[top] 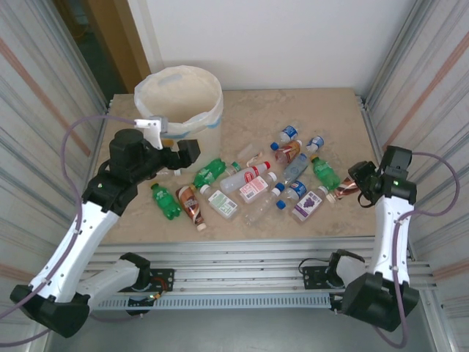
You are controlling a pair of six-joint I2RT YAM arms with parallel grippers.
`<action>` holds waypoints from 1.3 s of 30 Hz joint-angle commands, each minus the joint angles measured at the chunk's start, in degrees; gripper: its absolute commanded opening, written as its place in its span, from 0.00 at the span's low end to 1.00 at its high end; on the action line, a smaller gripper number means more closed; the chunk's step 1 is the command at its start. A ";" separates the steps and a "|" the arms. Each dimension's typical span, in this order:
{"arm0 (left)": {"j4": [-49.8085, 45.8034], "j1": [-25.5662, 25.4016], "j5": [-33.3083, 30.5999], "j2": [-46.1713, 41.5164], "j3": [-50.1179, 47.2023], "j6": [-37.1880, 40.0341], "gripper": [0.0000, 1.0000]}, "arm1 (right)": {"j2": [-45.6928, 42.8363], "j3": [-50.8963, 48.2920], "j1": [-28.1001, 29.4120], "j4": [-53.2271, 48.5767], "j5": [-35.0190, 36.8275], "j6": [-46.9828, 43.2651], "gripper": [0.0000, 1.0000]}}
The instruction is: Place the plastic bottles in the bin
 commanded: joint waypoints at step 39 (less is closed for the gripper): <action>25.08 -25.52 10.11 25.25 3.36 1.67 0.65 | 11.38 17.60 51.98 22.79 0.72 6.84 0.37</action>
